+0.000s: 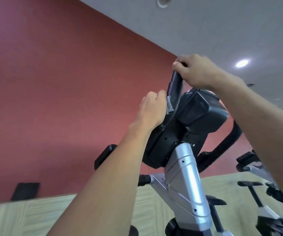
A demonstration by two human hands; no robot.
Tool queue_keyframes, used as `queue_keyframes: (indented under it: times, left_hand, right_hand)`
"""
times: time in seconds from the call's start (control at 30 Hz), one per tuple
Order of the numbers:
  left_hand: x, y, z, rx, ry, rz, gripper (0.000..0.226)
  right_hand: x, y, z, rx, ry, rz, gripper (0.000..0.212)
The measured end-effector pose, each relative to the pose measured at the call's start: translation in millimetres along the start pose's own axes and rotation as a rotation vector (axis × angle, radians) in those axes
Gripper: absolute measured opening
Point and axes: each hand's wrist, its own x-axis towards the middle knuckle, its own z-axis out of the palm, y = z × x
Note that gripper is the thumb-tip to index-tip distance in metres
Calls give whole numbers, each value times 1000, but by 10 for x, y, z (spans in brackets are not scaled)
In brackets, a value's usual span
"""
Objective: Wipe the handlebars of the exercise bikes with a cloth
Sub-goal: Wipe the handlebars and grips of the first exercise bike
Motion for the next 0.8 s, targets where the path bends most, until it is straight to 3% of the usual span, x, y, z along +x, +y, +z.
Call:
queue_keyframes:
  times: [0.1,0.23,0.37,0.47,0.57,0.67,0.8]
  left_hand:
    - [-37,55,-23,71,26,32,43]
    - [-208,104,-61,176,74,157,53]
    - [-485,130,23,482,187,301,40]
    - [-593,175,213,761,376,391,63]
    - [-313,305,285,910,432,460,66]
    - [22,571,355,905,459,404,64]
    - [-238,403,420,1061,520,378,68]
  right_hand:
    - [12,43,34,30,28,-25,36]
    - [24,111,106,59,88,-89,36]
    - [46,190,141,93,114,-201,34]
    - [42,278,121,168,71,-277,35]
    - [41,370,127,477,7,-277,36]
    - [22,453,136,861,-61,-259,41]
    - [-4,493,137,898,-52,-226,41]
